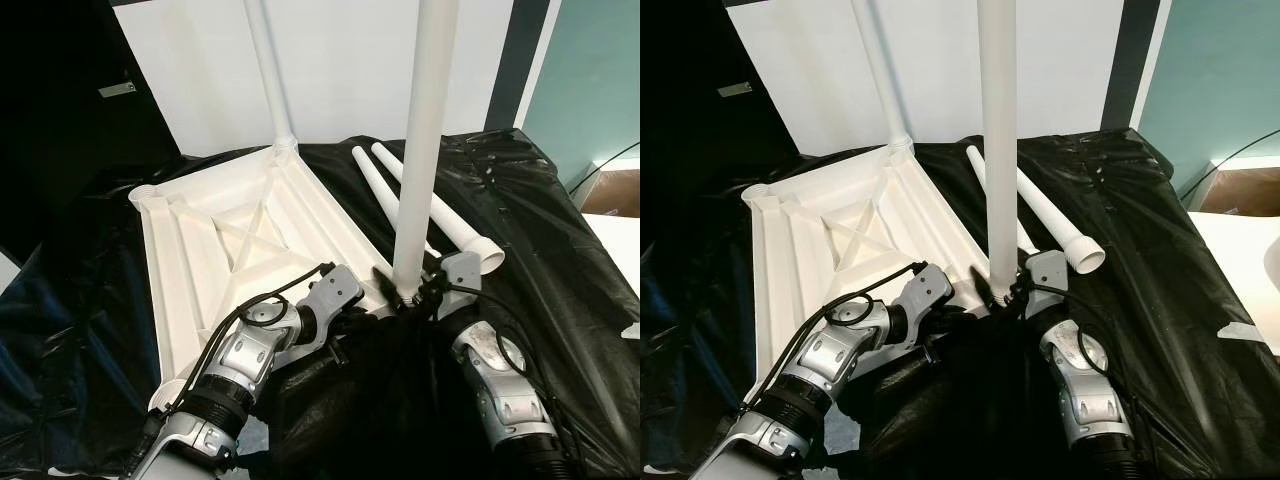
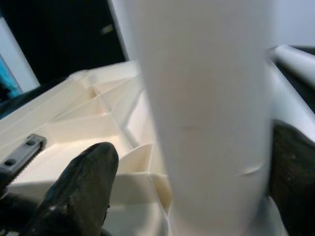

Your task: Building children table

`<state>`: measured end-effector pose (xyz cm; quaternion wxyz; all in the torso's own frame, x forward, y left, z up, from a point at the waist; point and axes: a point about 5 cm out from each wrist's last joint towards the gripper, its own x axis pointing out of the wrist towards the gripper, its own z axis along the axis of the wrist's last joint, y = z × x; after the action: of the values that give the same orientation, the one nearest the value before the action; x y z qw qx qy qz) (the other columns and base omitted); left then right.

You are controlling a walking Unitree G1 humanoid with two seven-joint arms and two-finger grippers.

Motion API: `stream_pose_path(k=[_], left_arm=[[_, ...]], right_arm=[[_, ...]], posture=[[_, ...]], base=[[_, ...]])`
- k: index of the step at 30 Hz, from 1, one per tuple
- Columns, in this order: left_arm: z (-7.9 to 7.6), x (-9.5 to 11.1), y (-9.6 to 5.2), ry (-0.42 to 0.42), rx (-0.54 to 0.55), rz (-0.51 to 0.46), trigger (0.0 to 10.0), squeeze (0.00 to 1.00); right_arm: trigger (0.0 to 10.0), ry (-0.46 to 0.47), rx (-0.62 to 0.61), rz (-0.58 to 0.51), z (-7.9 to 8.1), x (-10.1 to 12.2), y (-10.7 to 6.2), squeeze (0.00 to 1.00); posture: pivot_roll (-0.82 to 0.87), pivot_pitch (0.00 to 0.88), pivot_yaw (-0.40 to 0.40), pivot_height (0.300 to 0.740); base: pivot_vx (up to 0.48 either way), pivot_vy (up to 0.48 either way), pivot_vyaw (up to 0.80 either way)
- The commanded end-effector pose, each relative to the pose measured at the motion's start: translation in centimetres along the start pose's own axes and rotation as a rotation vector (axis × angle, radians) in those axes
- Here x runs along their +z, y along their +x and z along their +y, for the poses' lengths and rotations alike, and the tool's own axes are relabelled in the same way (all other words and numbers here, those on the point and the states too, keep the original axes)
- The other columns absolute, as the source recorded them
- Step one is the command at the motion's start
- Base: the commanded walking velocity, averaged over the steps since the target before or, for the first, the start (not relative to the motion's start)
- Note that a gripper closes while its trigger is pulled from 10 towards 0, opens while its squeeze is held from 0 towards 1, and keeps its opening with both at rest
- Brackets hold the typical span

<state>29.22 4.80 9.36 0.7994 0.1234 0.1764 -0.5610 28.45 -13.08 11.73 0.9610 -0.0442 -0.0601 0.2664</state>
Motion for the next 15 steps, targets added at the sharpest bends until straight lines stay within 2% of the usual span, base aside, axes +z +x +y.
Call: stream_pose_path(k=[1, 2, 5, 7, 8, 10, 12, 13, 15], left_arm=[[-1.5, -4.1, 0.5, -0.152, -0.024, 0.095, 10.0, 0.0], [-1.5, -4.1, 0.5, -0.152, -0.024, 0.095, 10.0, 0.0], [-1.5, -4.1, 0.7, -0.153, -0.023, 0.094, 10.0, 0.0], [-1.5, -4.1, 0.7, -0.153, -0.023, 0.094, 10.0, 0.0], [-1.6, -4.1, 0.7, -0.154, -0.024, 0.094, 10.0, 0.0], [-1.5, -4.1, 0.7, -0.153, -0.024, 0.095, 10.0, 0.0], [-1.5, -4.1, 0.7, -0.153, -0.024, 0.095, 10.0, 0.0], [-1.5, -4.1, 0.7, -0.152, -0.023, 0.094, 10.0, 0.0], [-1.4, -4.1, 0.5, -0.153, -0.017, 0.094, 10.0, 0.0]], right_arm=[[10.0, -0.005, 0.107, 0.01, 0.4, 0.3, 0.7, 0.0], [10.0, -0.005, 0.107, 0.01, 0.4, 0.3, 0.7, 0.0], [10.0, -0.051, 0.282, 0.023, -0.7, 1.3, 1.1, 0.0], [10.0, -0.051, 0.282, 0.023, -0.7, 1.3, 1.1, 0.0], [10.0, -0.07, 0.354, 0.034, -1.1, 1.6, 1.1, 0.0], [10.0, -0.13, 0.525, 0.119, -2.2, 1.6, 0.8, 0.0], [10.0, -0.13, 0.525, 0.119, -2.2, 1.6, 0.8, 0.0], [10.0, -0.146, 0.583, 0.158, -2.7, 1.5, 0.6, 0.0], [0.0, -0.124, 0.672, 0.217, -3.6, 1.6, 0.4, 0.0]], posture=[[-0.03, 0.0, 0.065, 0.74], [-0.03, 0.0, 0.065, 0.74], [-0.03, 0.0, 0.065, 0.74], [-0.03, 0.0, 0.065, 0.74], [-0.03, 0.0, 0.066, 0.74], [-0.03, 0.0, 0.065, 0.74], [-0.03, 0.0, 0.065, 0.74], [-0.02, 0.0, 0.064, 0.74], [-0.01, 0.0, 0.063, 0.74]], base=[[0.0, 0.0, 0.0], [0.0, 0.0, 0.0], [0.0, 0.0, 0.0], [0.0, 0.0, 0.0], [0.0, 0.0, 0.0], [0.0, 0.0, 0.0], [0.0, 0.0, 0.0], [0.0, 0.0, 0.0], [0.0, 0.0, 0.0]])
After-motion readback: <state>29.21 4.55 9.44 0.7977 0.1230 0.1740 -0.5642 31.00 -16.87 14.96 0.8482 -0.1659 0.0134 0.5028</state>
